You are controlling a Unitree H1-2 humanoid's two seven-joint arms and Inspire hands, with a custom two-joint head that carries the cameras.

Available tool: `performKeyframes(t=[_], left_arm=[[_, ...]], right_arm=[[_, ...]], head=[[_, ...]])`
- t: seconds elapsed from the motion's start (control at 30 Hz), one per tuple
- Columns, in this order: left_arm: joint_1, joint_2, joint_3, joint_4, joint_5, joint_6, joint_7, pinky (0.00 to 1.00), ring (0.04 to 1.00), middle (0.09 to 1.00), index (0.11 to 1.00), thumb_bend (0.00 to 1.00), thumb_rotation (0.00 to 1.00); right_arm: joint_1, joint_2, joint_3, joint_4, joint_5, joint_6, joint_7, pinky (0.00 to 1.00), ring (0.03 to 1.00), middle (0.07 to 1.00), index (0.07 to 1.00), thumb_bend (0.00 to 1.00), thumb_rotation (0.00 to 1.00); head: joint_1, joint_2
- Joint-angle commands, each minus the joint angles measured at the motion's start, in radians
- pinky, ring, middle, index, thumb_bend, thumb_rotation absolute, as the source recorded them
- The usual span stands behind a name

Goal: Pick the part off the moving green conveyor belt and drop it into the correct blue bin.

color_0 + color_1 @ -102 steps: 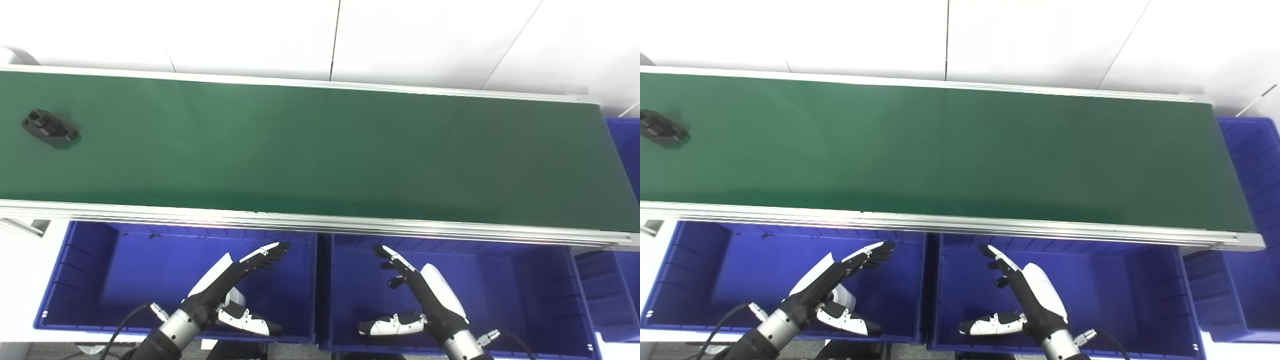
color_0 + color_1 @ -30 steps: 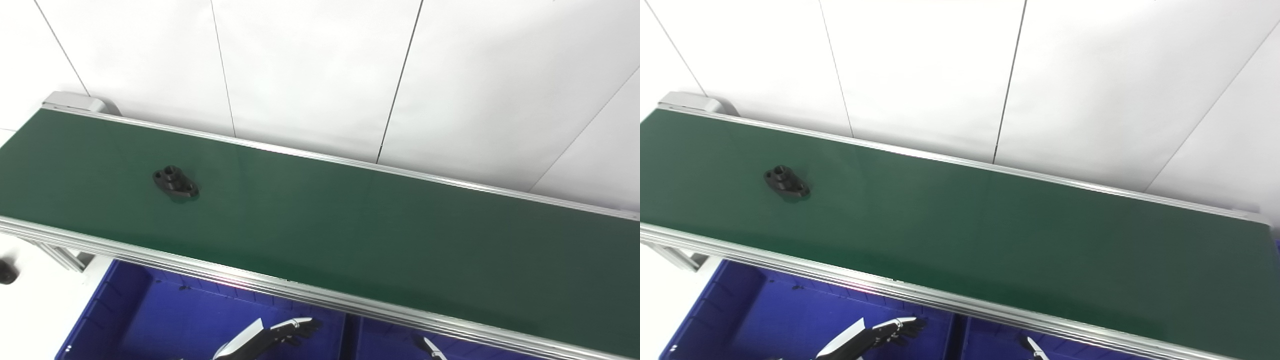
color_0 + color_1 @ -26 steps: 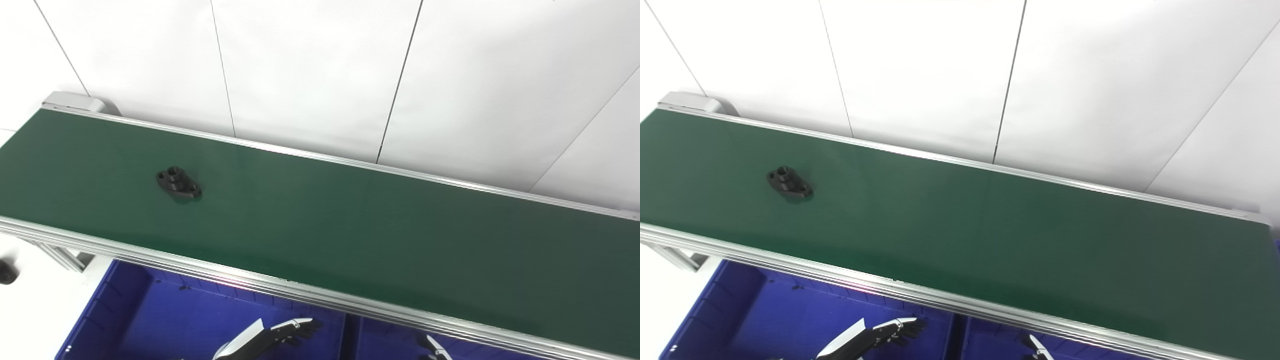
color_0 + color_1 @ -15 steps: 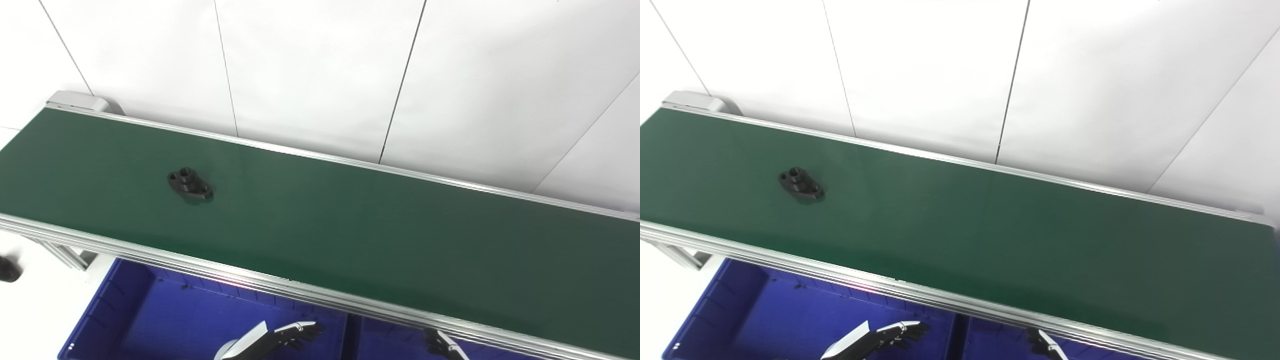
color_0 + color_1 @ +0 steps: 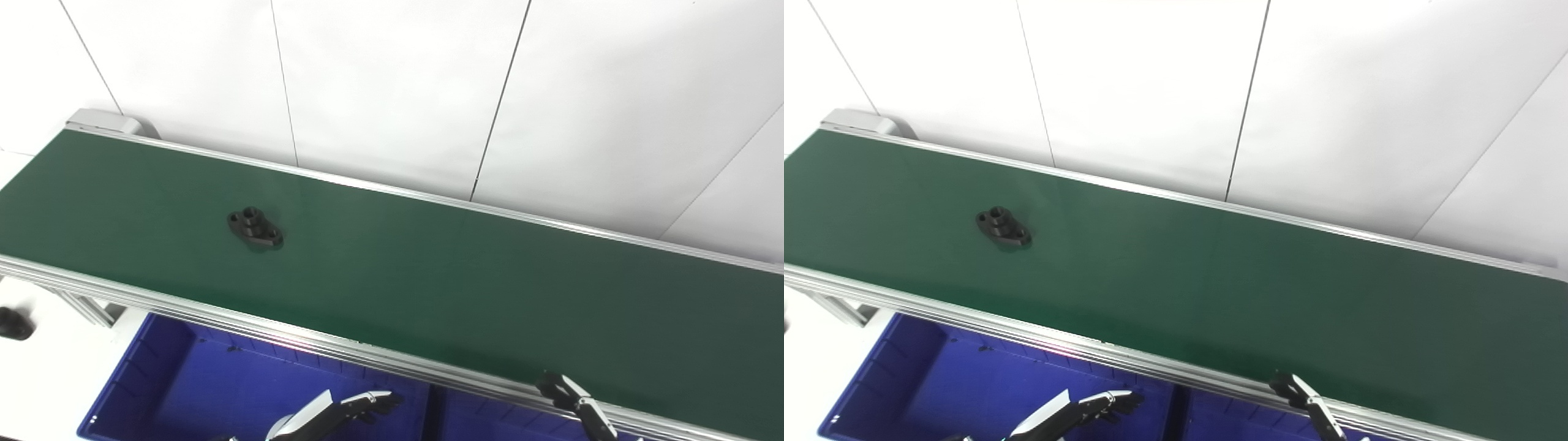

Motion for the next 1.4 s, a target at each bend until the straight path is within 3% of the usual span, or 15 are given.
performKeyframes(t=[0.0,0.27,0.4,0.57,0.67,0.83,1.0,1.07,1.37], left_arm=[[-0.011,0.002,0.002,-0.015,0.005,-0.039,0.017,0.80,0.850,0.877,0.859,0.94,0.32],[-0.020,-0.009,0.007,-0.006,0.007,-0.040,0.013,0.80,0.850,0.877,0.860,0.94,0.30],[-0.025,-0.011,0.006,0.002,0.004,-0.040,0.010,0.80,0.851,0.880,0.864,0.94,0.29],[-0.032,-0.005,0.005,0.006,-0.015,-0.040,-0.002,0.81,0.858,0.888,0.871,0.95,0.31],[-0.028,0.005,0.016,-0.002,-0.045,-0.040,-0.031,0.82,0.871,0.899,0.881,0.95,0.30],[-0.026,0.016,0.034,-0.014,-0.053,-0.039,-0.048,0.83,0.878,0.906,0.895,0.93,0.28],[-0.019,0.025,0.048,-0.046,-0.042,-0.039,-0.056,0.84,0.885,0.915,0.907,0.91,0.29],[-0.018,0.028,0.056,-0.058,-0.045,-0.039,-0.062,0.85,0.889,0.919,0.914,0.90,0.31],[-0.020,0.026,0.096,-0.084,-0.058,-0.030,-0.096,0.81,0.879,0.911,0.905,0.91,0.33]], right_arm=[[-0.003,-0.004,-0.024,-0.072,0.015,-0.053,0.006,0.80,0.770,0.769,0.820,0.79,0.27],[-0.063,0.022,-0.095,-0.124,0.010,-0.047,0.054,0.84,0.795,0.789,0.832,0.79,0.39],[-0.097,0.038,-0.120,-0.131,0.012,-0.035,0.096,0.80,0.773,0.783,0.838,0.77,0.42],[-0.130,0.076,-0.144,-0.115,-0.039,-0.018,0.123,0.76,0.753,0.773,0.830,0.79,0.44],[-0.134,0.102,-0.152,-0.124,-0.064,0.008,0.141,0.74,0.746,0.769,0.824,0.81,0.45],[-0.147,0.131,-0.160,-0.141,-0.084,0.040,0.171,0.68,0.718,0.747,0.792,0.83,0.42],[-0.163,0.165,-0.173,-0.159,-0.118,0.056,0.181,0.67,0.704,0.736,0.779,0.84,0.41],[-0.172,0.184,-0.173,-0.168,-0.125,0.069,0.185,0.67,0.699,0.731,0.777,0.83,0.41],[-0.232,0.216,-0.170,-0.194,-0.140,0.150,0.242,0.68,0.720,0.756,0.792,0.81,0.38]], head=[[0.001,0.001],[0.002,0.006],[-0.010,0.006],[-0.074,0.030],[-0.171,0.052],[-0.249,0.089],[-0.273,0.132],[-0.288,0.168],[-0.316,0.221]])
